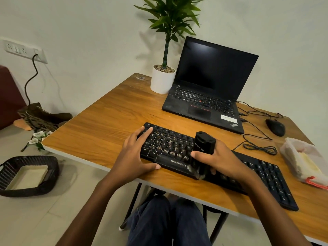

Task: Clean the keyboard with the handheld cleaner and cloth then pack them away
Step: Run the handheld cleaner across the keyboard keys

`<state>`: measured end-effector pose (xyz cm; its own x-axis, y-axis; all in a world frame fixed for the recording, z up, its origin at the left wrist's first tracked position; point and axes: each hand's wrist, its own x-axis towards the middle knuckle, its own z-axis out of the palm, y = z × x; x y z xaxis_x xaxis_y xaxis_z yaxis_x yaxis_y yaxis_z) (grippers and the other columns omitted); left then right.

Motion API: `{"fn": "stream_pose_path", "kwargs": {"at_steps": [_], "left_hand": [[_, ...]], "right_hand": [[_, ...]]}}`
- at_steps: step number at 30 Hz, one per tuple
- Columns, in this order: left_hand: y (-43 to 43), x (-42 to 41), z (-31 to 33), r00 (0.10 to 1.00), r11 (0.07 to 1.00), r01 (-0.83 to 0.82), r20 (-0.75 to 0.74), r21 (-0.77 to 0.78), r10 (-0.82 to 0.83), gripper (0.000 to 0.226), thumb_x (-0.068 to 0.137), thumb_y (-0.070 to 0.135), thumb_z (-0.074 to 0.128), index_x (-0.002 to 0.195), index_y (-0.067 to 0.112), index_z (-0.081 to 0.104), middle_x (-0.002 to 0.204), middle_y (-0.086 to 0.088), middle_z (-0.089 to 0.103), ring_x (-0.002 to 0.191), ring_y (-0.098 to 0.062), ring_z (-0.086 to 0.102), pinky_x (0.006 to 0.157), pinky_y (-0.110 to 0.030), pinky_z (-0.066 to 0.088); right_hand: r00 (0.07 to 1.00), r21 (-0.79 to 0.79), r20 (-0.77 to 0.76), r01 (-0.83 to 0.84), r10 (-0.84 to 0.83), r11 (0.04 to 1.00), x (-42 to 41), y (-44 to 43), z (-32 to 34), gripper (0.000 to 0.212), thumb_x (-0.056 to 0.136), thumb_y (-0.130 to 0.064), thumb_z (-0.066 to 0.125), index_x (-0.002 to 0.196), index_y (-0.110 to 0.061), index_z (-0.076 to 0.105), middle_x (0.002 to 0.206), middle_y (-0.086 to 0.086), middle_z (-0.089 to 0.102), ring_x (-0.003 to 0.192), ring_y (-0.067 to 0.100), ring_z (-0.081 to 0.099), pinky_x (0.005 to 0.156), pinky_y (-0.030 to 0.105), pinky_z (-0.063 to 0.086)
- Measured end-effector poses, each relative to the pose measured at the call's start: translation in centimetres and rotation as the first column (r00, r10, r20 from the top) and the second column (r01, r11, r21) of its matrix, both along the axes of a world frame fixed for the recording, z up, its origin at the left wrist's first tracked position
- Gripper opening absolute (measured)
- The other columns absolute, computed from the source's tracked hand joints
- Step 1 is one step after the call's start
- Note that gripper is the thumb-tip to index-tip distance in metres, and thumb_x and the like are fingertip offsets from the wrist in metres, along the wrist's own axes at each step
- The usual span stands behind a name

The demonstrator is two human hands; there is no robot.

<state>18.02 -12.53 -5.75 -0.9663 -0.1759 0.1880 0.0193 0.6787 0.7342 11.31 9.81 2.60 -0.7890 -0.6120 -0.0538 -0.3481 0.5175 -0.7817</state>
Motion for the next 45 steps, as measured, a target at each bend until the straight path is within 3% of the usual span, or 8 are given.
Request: {"fn": "stream_pose_path", "kwargs": {"at_steps": [9,16,27,31,37,40,43,45], "left_hand": [[-0.1,0.0,-0.1,0.999,1.000,-0.005,-0.034,0.025,0.006,0.112,0.062,0.034,0.084,0.143,0.041,0.007,0.153,0.012,0.011,0.138,-0.013,0.014,0.107,-0.034,0.026],[0.0,0.0,-0.1,1.000,1.000,-0.006,-0.012,-0.012,0.006,0.113,0.064,0.038,0.082,0.144,0.041,0.003,0.154,0.013,0.009,0.138,-0.014,0.012,0.108,-0.037,0.027],[-0.2,-0.1,-0.4,1.000,1.000,-0.007,-0.023,-0.029,0.006,0.111,0.064,0.040,0.081,0.138,0.046,-0.001,0.154,0.011,0.010,0.139,-0.014,0.012,0.107,-0.037,0.028],[-0.2,-0.1,-0.5,1.000,1.000,0.002,-0.018,-0.030,-0.003,0.111,0.064,0.040,0.081,0.143,0.041,0.003,0.154,0.011,0.010,0.139,-0.013,0.012,0.107,-0.035,0.026],[-0.1,-0.2,-0.5,1.000,0.999,-0.007,-0.006,-0.046,0.007,0.109,0.065,0.043,0.080,0.140,0.045,0.002,0.154,0.013,0.009,0.139,-0.012,0.012,0.107,-0.036,0.028],[-0.2,-0.1,-0.3,1.000,0.999,0.003,0.013,-0.039,-0.003,0.108,0.065,0.044,0.079,0.143,0.043,0.004,0.154,0.013,0.007,0.140,-0.013,0.011,0.108,-0.038,0.028],[-0.2,0.0,-0.1,0.999,1.000,0.025,0.038,0.006,-0.025,0.107,0.058,0.062,0.074,0.136,0.051,0.001,0.154,0.016,0.003,0.140,-0.014,0.009,0.109,-0.042,0.026],[0.3,-0.1,-0.1,1.000,0.998,0.008,0.022,-0.062,-0.007,0.105,0.049,0.082,0.051,0.136,0.052,-0.001,0.154,0.016,0.000,0.142,-0.016,0.006,0.112,-0.048,0.023]], "right_hand": [[0.993,-0.167,-0.081,-0.097,0.085,0.981,0.2,-8.1,-2.2,0.024,0.084,-0.030,0.065,0.091,-0.042,0.044,0.089,0.000,0.061,0.072,0.006,0.060,0.048,0.008,0.040],[0.995,-0.046,-0.040,-0.090,0.089,0.995,-0.7,-5.4,-0.8,0.018,0.085,-0.028,0.063,0.091,-0.029,0.046,0.077,-0.002,0.061,0.042,-0.001,0.054,0.039,0.016,0.039],[0.994,-0.114,-0.052,-0.100,0.095,0.988,-0.9,-7.6,-1.3,0.018,0.086,-0.028,0.063,0.095,-0.026,0.048,0.085,0.004,0.063,0.052,0.007,0.058,0.039,0.022,0.045],[0.983,-0.132,0.047,-0.170,0.178,0.976,-0.7,-6.8,-1.4,0.017,0.087,-0.025,0.062,0.097,-0.028,0.050,0.083,0.006,0.066,0.056,0.024,0.059,0.038,0.025,0.044],[0.998,-0.153,0.043,-0.044,0.051,0.987,-0.5,-5.3,-1.5,0.015,0.086,-0.026,0.063,0.091,-0.016,0.053,0.076,0.001,0.065,0.047,0.010,0.055,0.040,0.022,0.044],[0.997,-0.126,0.081,0.009,0.001,0.992,-0.5,-2.9,-1.3,0.019,0.084,-0.024,0.064,0.091,-0.008,0.057,0.078,0.008,0.068,0.053,0.020,0.057,0.041,0.022,0.044],[0.987,-0.155,0.134,0.113,-0.092,0.982,-0.7,-0.1,-1.2,0.023,0.083,-0.026,0.066,0.092,-0.006,0.057,0.081,0.015,0.069,0.056,0.030,0.057,0.041,0.022,0.046],[0.983,-0.123,0.154,0.119,-0.100,0.985,-0.7,1.1,-0.9,0.027,0.081,-0.028,0.067,0.093,-0.005,0.057,0.078,0.015,0.070,0.052,0.028,0.055,0.041,0.022,0.046]]}}
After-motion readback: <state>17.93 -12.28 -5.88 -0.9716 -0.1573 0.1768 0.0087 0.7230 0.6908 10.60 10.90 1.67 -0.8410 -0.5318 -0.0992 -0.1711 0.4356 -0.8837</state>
